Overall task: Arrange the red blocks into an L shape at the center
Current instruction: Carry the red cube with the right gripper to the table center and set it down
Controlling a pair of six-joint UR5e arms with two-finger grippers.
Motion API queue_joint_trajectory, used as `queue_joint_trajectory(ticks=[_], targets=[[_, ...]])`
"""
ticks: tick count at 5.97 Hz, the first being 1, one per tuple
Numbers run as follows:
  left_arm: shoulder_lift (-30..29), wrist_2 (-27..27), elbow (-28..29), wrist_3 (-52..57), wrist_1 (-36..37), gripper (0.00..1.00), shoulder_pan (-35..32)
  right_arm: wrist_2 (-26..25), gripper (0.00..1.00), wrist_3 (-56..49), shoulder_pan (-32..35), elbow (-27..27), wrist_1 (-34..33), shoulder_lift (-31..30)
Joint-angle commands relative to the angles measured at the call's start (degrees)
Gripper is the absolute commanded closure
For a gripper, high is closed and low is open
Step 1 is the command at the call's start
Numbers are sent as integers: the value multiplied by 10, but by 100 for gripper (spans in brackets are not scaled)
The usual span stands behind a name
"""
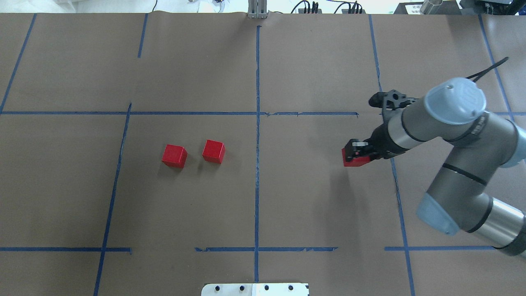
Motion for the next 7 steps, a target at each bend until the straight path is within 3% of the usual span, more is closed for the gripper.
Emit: queue_joint_trajectory(ticks=[1,2,5,7], targets=[[0,0,0,0,1,0,1,-52,99,89,-44,-92,-47,126],[0,0,0,0,1,0,1,-54,99,104,-56,-141,-46,166],[0,0,0,0,1,0,2,-68,98,106,-77,-146,-47,169],[0,0,0,0,1,0,2,-77,92,103,-83,-160,-46,169]])
